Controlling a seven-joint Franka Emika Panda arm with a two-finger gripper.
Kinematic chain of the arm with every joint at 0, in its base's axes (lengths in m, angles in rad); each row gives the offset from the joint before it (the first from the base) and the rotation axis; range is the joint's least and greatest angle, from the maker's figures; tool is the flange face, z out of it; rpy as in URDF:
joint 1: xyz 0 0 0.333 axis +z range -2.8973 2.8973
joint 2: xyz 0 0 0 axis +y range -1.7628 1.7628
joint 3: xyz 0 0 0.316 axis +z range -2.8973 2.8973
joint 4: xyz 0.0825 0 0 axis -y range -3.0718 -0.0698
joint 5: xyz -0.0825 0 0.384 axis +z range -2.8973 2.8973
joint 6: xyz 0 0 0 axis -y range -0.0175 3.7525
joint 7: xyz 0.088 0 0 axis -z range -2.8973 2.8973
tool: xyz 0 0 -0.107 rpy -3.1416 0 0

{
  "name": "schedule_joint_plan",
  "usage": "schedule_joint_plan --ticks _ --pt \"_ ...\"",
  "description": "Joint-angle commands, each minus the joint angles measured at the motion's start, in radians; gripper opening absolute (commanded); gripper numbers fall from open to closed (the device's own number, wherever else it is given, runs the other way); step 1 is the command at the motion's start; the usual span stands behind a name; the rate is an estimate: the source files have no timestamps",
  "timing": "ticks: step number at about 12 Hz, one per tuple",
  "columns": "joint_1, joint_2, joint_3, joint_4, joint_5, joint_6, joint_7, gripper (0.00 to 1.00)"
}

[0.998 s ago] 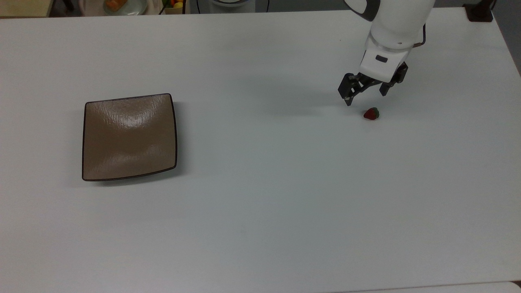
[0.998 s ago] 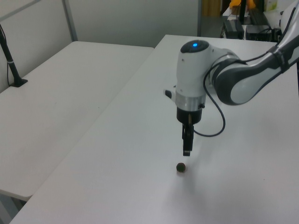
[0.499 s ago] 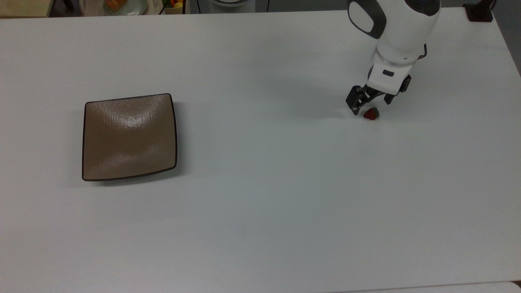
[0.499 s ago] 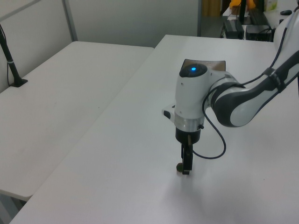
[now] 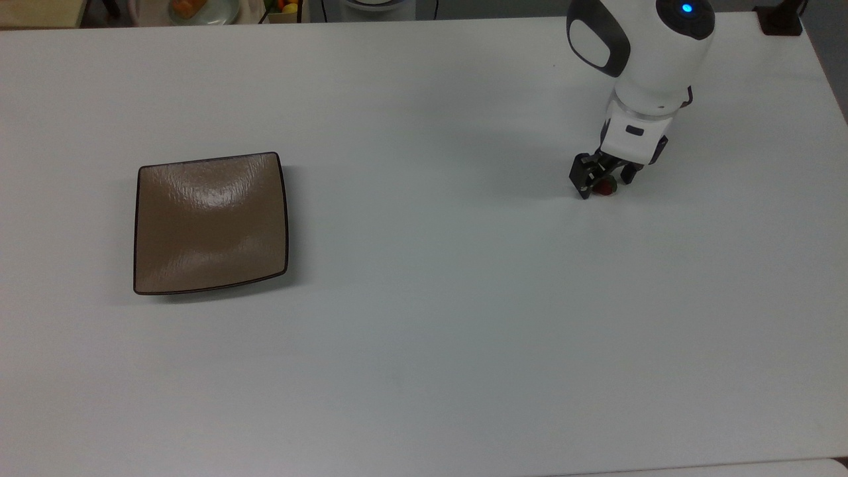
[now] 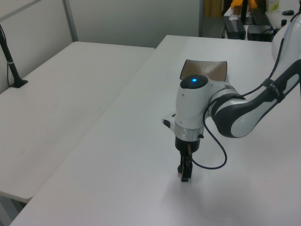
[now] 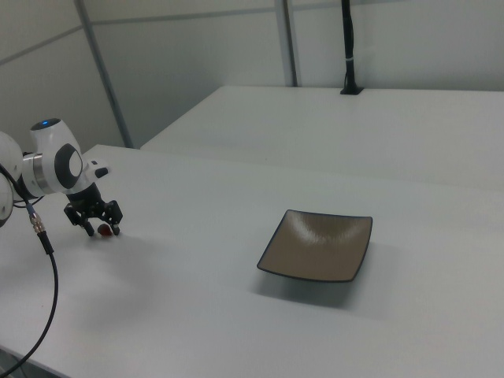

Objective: Strawberries on a ceramic plate
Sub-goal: 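Close the gripper on the strawberry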

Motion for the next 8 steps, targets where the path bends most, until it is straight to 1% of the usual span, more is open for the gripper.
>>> schedule_joint_plan --ticks 1,2,3,4,5,6,7,8 --pt "0.010 0.012 -0.006 0.009 -0.021 0.032 0.017 0.71" --pt "0.010 0.012 -0.006 0.009 -0.021 0.032 0.017 0.66" --pt "0.010 0.012 -0.006 0.009 -0.027 0.032 0.015 0.57" --pt "0.010 0.012 -0.006 0.009 -0.027 0.032 0.014 0.47" --pt "0.009 0.010 -0.006 0.009 -0.027 0.032 0.006 0.31" --pt "0.009 0.010 -0.006 0.009 -0.027 0.030 0.003 0.19" --pt "0.007 0.007 -0.006 0.009 -0.027 0.029 0.004 0.11" --pt "0.004 0.001 -0.006 0.009 -0.027 0.022 0.003 0.10"
